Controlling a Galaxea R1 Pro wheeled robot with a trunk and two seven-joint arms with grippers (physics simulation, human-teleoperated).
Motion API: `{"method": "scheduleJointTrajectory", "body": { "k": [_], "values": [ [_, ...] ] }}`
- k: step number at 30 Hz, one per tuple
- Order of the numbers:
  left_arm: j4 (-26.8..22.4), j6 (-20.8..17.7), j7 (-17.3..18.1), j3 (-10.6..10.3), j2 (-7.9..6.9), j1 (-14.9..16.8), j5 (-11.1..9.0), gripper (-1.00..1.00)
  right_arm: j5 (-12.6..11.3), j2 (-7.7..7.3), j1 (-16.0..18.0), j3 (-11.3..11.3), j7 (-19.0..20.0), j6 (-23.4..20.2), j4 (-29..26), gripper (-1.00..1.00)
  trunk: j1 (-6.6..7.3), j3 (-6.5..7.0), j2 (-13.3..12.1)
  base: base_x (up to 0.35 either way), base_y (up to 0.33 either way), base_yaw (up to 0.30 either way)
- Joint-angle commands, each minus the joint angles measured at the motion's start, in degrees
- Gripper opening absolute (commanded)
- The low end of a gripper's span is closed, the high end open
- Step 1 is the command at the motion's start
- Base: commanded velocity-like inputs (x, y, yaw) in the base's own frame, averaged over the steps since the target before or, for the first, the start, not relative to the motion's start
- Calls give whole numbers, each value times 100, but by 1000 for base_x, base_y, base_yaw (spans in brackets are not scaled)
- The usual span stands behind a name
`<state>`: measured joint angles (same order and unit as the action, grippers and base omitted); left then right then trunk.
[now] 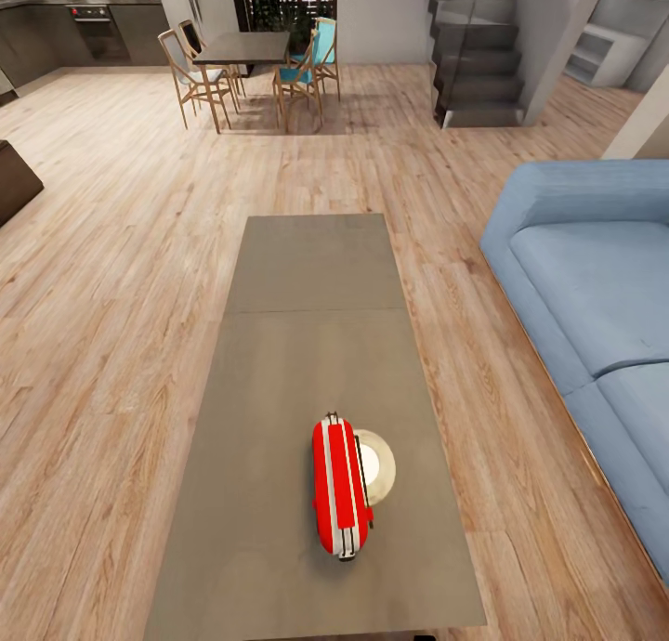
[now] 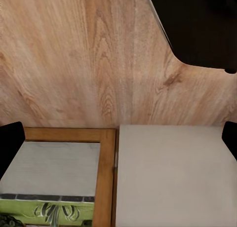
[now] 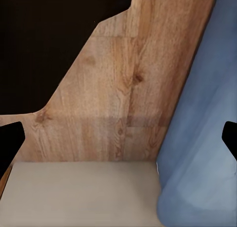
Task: Turn on the radio receiver that's on the table in the living room.
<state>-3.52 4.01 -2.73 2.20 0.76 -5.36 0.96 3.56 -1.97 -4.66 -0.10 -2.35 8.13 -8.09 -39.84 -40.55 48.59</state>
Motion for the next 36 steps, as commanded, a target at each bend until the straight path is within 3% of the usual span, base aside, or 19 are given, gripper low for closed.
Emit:
{"method": "scheduleJointTrajectory", "body": {
  "k": [1, 9, 12, 14, 16, 20, 21, 24, 25, 27, 28, 30, 34, 35, 36],
  "values": [
    [0, 3, 0, 0, 1, 0, 7, 100, -3, -2, 0, -1, -1, 0, 0, 100, 0, 0, 0, 0, 0, 0],
    [-38, 14, -20, 2, 12, 0, 16, 100, -32, -10, 0, 37, -105, -19, -7, 100, 0, 0, 0, 0, 0, 0],
    [-183, -24, -61, -17, 29, 0, 41, 100, 23, -12, 6, 19, -79, -66, -282, 100, 0, 0, 0, 0, 0, 0],
    [-943, -60, 0, -18, -4, 0, 34, 100, 230, 26, 15, -118, -50, -554, -1360, 100, 0, 0, 0, 0, 0, 0],
    [-1263, -90, 19, -15, -29, 0, 25, 100, 325, 66, 16, -161, -38, -947, -1900, 100, 0, 0, 0, 0, 0, 0],
    [-2257, -405, 59, -5, -120, 0, 14, 100, 459, 148, 20, -222, 5, -2411, -3843, 100, 0, 0, 0, 0, 0, 0],
    [-2834, -679, 106, -3, -154, 0, 9, 100, 480, 164, 28, -238, 41, -3043, -4781, 100, 0, 0, 0, 0, 0, 0],
    [-4099, -1443, 432, 7, -181, 0, -1, 100, 499, 175, 216, -258, 131, -3938, -6158, 100, 0, 0, 0, 0, 0, 0],
    [-4318, -1596, 512, 9, -183, 0, -6, 100, 500, 176, 290, -261, 148, -4055, -6299, 100, 0, 0, 0, 0, 0, 0],
    [-5412, -2355, 890, 15, -188, 0, -100, 100, 493, 182, 787, -268, 220, -4552, -6682, 100, 0, 0, 0, 0, 0, 0],
    [-5625, -2496, 951, 15, -189, 0, -138, 100, 490, 184, 898, -269, 230, -4640, -6718, 100, 0, 0, 0, 0, 0, 0],
    [-6381, -2975, 1114, 17, -194, 0, -342, 100, 483, 188, 1331, -270, 266, -4943, -6804, 100, 0, 0, 0, 0, 0, 0],
    [-7045, -3349, 1200, 16, -206, 40, -675, 100, 473, 247, 1906, -277, 348, -5318, -6849, 100, 0, 0, 0, 0, 0, 0],
    [-7190, -3435, 1218, 15, -213, 135, -794, 100, 475, 387, 2198, -279, 432, -5553, -6858, 100, 0, 0, 0, 0, 0, 0],
    [-7205, -3447, 1221, 16, -218, 164, -814, 100, 477, 428, 2265, -279, 452, -5609, -6859, 100, 0, 0, 0, 0, 0, 0]
  ]
}}
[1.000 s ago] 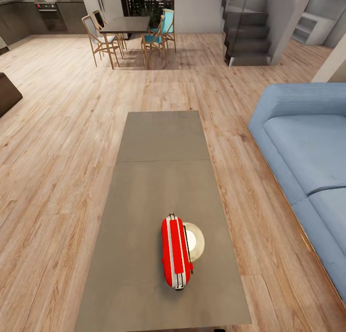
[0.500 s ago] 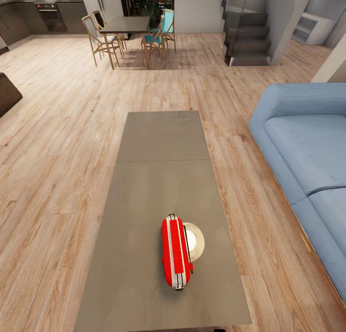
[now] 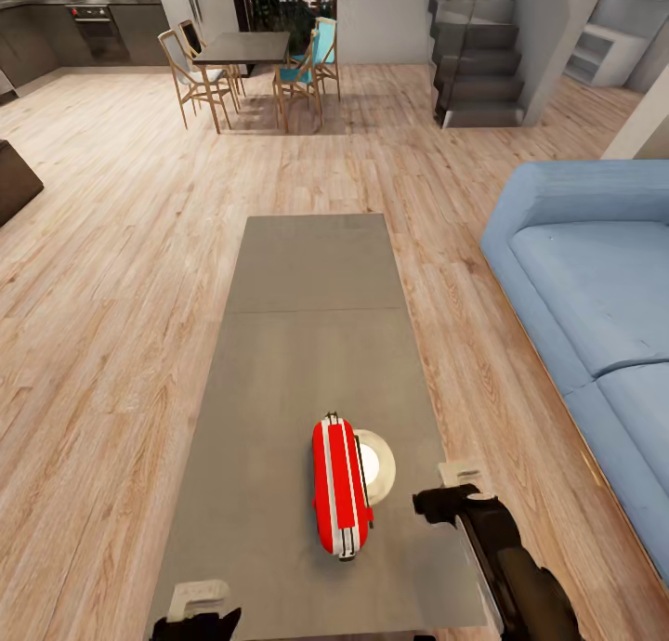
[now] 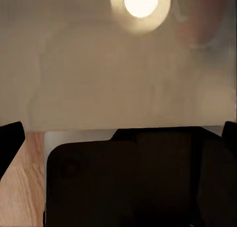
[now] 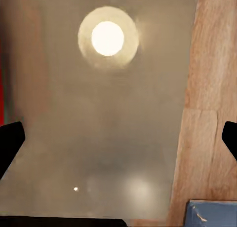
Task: Turn on the radio receiver that's on the table in the living room.
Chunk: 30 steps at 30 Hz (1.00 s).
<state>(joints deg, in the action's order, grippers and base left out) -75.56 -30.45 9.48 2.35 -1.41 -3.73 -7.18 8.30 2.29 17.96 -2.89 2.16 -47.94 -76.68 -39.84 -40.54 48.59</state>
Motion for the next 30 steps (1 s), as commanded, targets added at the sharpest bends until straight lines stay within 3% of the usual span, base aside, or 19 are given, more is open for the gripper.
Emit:
{"method": "scheduleJointTrajectory", "body": {
  "k": [1, 2, 3, 6, 12, 20, 30],
  "values": [
    [-24, -19, 4, 1, -21, 59, -34, 100, 10, 87, 143, 0, 33, -107, -2, 100, 0, 0, 0, 0, 0, 0],
    [-32, -25, 3, 1, -34, 87, -47, 100, 13, 131, 215, 0, 45, -157, -2, 100, 0, 0, 0, 0, 0, 0],
    [-55, -44, -1, 2, -80, 195, -97, 100, 19, 301, 498, 0, 75, -359, -4, 100, 0, 0, 0, 0, 0, 0],
    [-57, -108, -38, 2, -112, 436, -142, 100, 28, 544, 968, -89, 95, -862, -10, 100, 0, 0, 0, 0, 0, 0],
    [145, -241, -113, 2, -121, 596, -131, 100, 31, 770, 1407, -167, 92, -1206, -86, 100, 0, 0, 0, 0, 0, 0],
    [893, -199, -333, 2, -117, 984, -104, 100, 1, 770, 1738, -233, 91, -1206, -429, 100, 0, 0, 0, 0, 0, 0],
    [1013, -189, -358, 2, -114, 1047, -91, 100, -12, 770, 1780, -401, 88, -1206, -688, 100, 0, 0, 0, 0, 0, 0]
  ]
}}
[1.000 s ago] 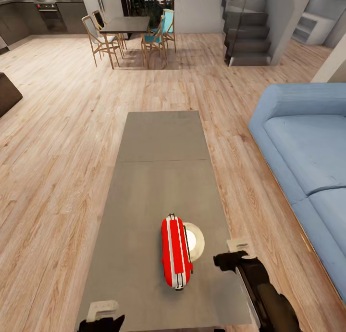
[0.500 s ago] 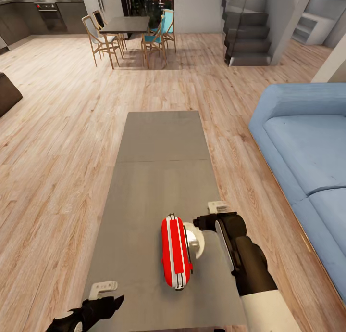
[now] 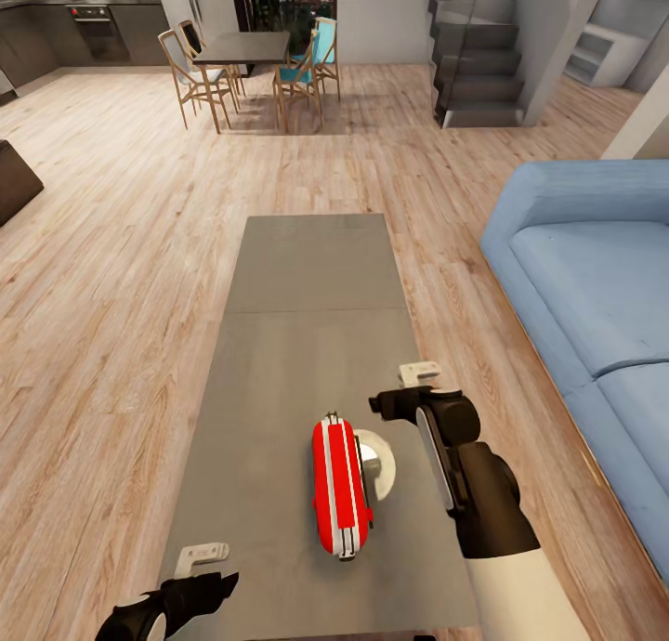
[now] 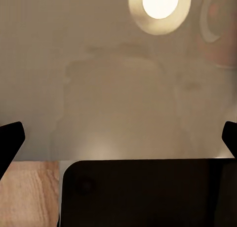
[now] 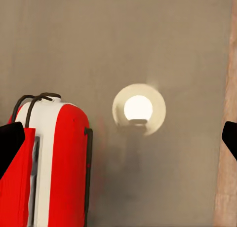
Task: Turn on the radio receiver that's on the table in the living room.
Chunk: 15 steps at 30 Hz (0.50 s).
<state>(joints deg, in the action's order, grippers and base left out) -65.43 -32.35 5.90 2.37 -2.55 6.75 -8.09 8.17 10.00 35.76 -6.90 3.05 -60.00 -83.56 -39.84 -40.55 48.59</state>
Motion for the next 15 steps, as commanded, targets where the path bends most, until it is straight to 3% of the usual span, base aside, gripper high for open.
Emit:
{"method": "scheduleJointTrajectory", "body": {
  "k": [1, 5, 8, 10, 15],
  "values": [
    [1, 0, 0, 0, 0, 1, 0, 100, -4, 0, 0, -26, -5, 0, 20, 100, 0, 0, 0, 0, 0, 0],
    [3, 0, -1, -3, 4, 2, 0, 100, -68, 0, 3, -217, -12, 0, 158, 100, 0, 0, 0, 0, 0, 0],
    [3, 0, -1, -2, 8, 3, 2, 100, -249, 0, 102, -417, -22, 0, 644, 100, 0, 0, 0, 0, 0, 0],
    [3, 0, -1, -4, 8, 2, 1, 100, -540, 0, 262, -535, -38, 0, 1148, 100, 0, 0, 0, 0, 0, 0],
    [4, 0, -1, -6, 9, 2, 0, 100, -1001, 0, 352, -740, -69, 0, 1592, 100, 0, 0, 0, 0, 0, 0]
  ]
}}
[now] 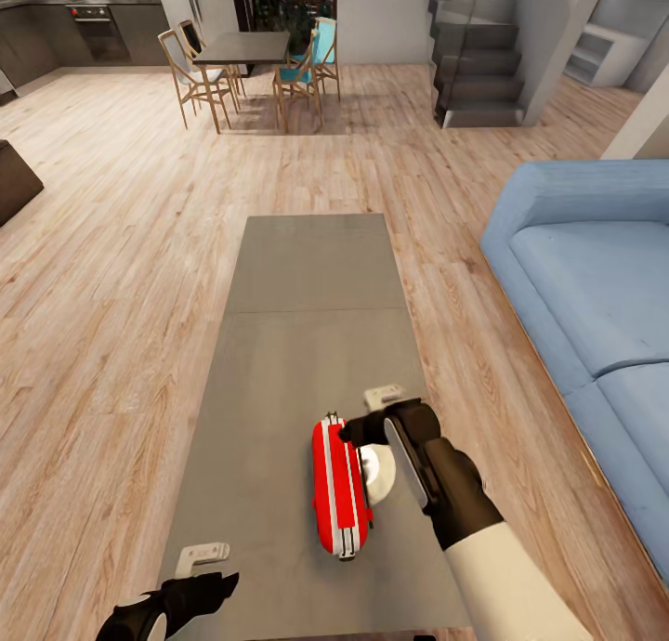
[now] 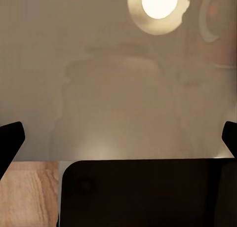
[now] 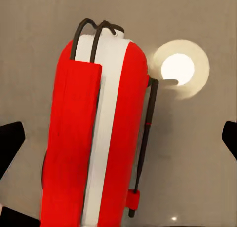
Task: Turn on the radio receiver that's on the table in the living room.
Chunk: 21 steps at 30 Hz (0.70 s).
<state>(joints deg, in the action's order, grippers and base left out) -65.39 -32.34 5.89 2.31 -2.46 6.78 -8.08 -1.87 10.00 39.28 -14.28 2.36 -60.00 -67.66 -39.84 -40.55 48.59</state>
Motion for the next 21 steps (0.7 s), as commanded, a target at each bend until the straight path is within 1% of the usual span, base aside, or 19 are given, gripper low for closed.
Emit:
{"method": "scheduleJointTrajectory", "body": {
  "k": [1, 3, 11, 14, 16, 17, 21],
  "values": [
    [0, 0, 0, -1, 0, 0, 0, 100, -59, 0, 7, -58, -6, 0, 47, 100, 0, 0, 0, 0, 0, 0],
    [0, 0, 0, 1, 0, -1, 2, 100, -126, 0, 14, -154, -12, 0, 120, 100, 0, 0, 0, 0, 0, 0],
    [0, 0, 0, -1, 8, 0, 6, 100, -179, 0, 42, -267, -16, 58, 250, 100, 0, 0, 0, 0, 0, 0],
    [0, 0, 0, -1, 9, -1, 5, 100, -187, 0, 223, -273, -20, 247, 601, 100, 0, 0, 0, 0, 0, 0],
    [0, 0, 0, -2, 9, -1, 6, 100, -194, 0, 362, -277, -23, 461, 938, 100, 0, 0, 0, 0, 0, 0],
    [0, 0, 0, 0, 9, -1, 7, 100, -206, 0, 385, -279, -24, 500, 1003, 100, 0, 0, 0, 0, 0, 0],
    [0, 0, 0, -2, 9, 3, 1, 100, -509, 0, 458, -284, -72, 629, 1231, 100, 0, 0, 0, 0, 0, 0]
  ]
}}
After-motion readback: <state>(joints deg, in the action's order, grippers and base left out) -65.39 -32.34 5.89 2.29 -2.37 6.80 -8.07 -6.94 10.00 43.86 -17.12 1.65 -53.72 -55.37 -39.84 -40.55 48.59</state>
